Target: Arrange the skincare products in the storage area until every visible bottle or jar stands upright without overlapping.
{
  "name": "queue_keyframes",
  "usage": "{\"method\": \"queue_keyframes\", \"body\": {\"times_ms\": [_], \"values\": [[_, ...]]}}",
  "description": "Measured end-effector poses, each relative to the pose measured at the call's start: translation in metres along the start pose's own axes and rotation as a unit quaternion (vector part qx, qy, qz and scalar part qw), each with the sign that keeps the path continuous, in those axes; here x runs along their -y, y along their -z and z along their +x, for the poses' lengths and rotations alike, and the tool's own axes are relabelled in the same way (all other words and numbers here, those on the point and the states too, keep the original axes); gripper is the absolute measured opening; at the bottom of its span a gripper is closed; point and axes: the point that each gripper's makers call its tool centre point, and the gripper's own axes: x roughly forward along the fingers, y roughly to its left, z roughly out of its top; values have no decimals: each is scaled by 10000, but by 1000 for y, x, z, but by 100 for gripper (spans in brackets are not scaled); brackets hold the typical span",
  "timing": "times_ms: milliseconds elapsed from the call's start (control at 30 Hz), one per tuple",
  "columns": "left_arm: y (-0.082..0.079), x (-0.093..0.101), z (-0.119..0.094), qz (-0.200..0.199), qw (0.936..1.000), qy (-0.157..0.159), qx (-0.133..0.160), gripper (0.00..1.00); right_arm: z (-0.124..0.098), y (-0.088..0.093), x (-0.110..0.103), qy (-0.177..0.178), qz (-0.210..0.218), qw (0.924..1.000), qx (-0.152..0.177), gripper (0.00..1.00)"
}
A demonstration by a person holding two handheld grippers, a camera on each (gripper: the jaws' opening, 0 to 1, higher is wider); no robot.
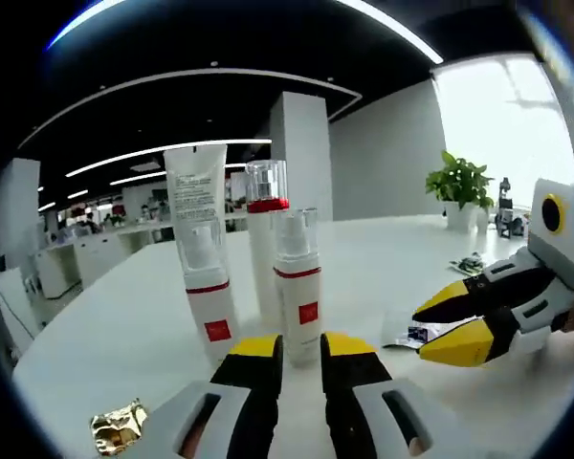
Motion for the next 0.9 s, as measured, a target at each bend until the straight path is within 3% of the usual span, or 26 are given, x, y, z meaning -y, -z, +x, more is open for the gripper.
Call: {"method": "queue_keyframes", "body": {"times_ms": [100, 267, 400, 500, 600, 900], "values": [[-6, -1, -3, 23, 9999, -45, 143, 16, -4, -6, 12, 134, 193, 9996, 141, 19], [4, 1, 0, 5, 10000, -26, -40, 16, -14, -15, 42, 545, 647, 9954, 456, 18], [10, -3, 9, 65, 9998, -93, -153, 16, -23, -12, 70, 1094, 480, 9918, 445, 17], [16, -7, 14, 25, 9994, -146, -299, 16, -25, -9, 78, 1171, 691, 9895, 499, 17], [14, -10, 14, -17, 9995, -205, -245, 16, -26, -1, 88, 1258, 917, 9868, 440, 16], [14, -11, 16, -122, 9994, -202, -239, 16, -28, 0, 90, 1346, 952, 9854, 437, 15]]}}
